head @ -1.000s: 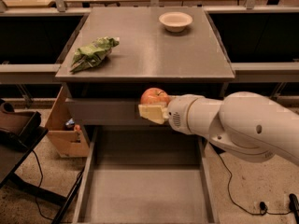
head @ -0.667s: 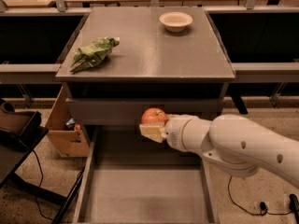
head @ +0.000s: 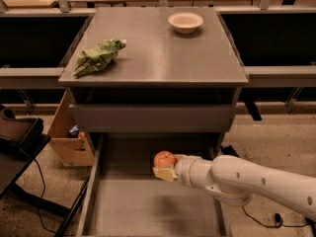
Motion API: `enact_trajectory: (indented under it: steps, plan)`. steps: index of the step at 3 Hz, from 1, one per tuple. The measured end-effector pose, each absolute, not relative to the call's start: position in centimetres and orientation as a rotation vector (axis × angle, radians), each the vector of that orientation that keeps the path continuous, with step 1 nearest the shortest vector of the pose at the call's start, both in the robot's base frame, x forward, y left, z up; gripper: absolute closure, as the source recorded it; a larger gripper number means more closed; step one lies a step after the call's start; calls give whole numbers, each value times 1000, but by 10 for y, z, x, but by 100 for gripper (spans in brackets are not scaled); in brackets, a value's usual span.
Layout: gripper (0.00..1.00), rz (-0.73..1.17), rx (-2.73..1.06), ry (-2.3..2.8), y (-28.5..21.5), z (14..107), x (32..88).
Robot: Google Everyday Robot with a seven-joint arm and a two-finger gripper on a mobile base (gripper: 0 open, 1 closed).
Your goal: Place apple into middle drawer
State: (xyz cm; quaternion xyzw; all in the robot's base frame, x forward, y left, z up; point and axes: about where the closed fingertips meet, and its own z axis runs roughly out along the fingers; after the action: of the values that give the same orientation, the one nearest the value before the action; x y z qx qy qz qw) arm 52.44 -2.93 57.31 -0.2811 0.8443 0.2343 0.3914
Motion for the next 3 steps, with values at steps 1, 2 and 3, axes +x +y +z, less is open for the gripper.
enact_trajectory:
  steps: [1,2,3]
  plan:
    - [100,595,-714,2145,-29,573,524]
    - [100,605,-739,2121,-17,553,531]
    - [100,604,-789,2068,8,507,543]
